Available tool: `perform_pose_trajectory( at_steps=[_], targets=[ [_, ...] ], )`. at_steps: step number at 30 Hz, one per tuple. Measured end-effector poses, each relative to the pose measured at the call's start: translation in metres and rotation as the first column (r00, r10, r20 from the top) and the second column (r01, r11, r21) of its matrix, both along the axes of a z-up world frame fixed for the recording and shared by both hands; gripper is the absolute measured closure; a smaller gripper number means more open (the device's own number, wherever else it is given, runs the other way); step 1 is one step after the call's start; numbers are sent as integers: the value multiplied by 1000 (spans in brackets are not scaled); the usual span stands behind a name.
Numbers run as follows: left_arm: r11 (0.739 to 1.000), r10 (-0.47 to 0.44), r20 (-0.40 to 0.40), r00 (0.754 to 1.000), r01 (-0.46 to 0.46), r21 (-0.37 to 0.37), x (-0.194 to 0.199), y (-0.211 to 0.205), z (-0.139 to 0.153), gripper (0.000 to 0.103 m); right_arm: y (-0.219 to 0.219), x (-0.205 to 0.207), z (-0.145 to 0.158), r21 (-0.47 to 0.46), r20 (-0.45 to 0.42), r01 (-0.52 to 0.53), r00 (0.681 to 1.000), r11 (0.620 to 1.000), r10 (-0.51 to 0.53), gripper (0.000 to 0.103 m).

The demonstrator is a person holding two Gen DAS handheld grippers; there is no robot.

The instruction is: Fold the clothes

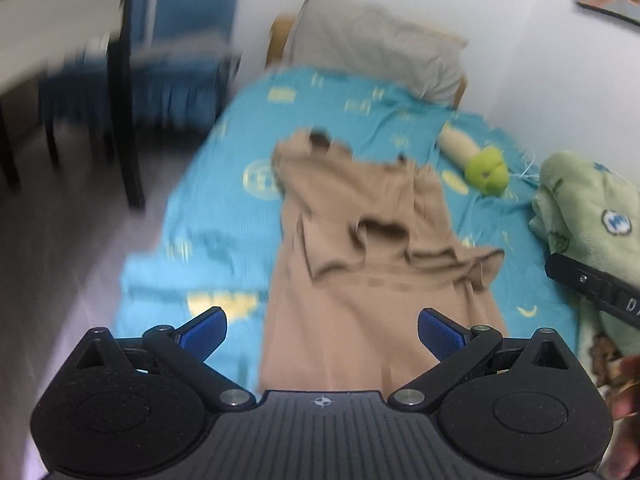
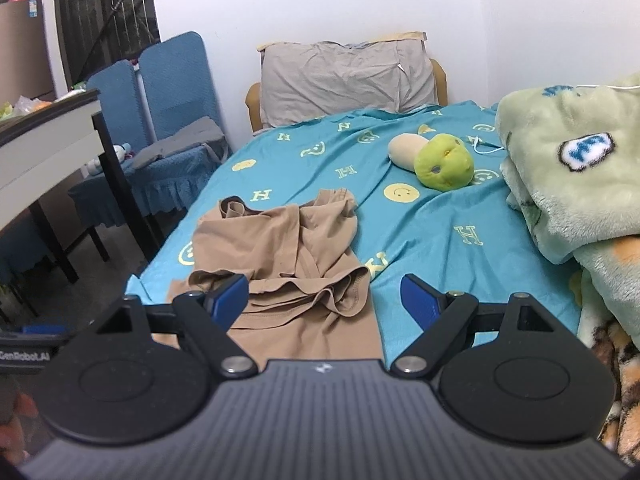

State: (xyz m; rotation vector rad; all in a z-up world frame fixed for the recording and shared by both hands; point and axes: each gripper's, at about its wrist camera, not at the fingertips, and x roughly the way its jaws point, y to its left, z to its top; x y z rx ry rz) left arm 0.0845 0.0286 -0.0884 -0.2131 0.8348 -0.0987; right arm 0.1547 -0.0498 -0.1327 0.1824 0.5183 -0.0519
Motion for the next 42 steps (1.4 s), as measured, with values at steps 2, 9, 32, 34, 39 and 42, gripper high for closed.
perform_pose_trajectory(
  at_steps=[2,9,32,34,39,42],
  targets=[
    [996,16,-76,997,-22,-85,1,8,-8,1,4,2,-2,-19,-8,-9,1000,1000,8,18],
    [914,12,-333,943,-146,-380,14,24,-55,5,10,5,-7,-42,-24,-26,999,999,25,18],
    [729,78,-296,952,-257,-635,0,40,-88,20,7,10,-13,-8,-50,-10,999,1000,10,18],
    [744,75,-352,933,-287,-603,-1,37,-97,24,7,11,-14,-4,-53,-8,999,1000,7,18],
    [751,98,-381,919,-319,-577,-2,41,-100,32,8,11,-15,-7,-57,-10,998,1000,9,18],
    [754,139,-371,918,-341,-562,-1,44,-102,45,10,11,-14,-5,-54,-11,998,1000,11,18]
  ],
)
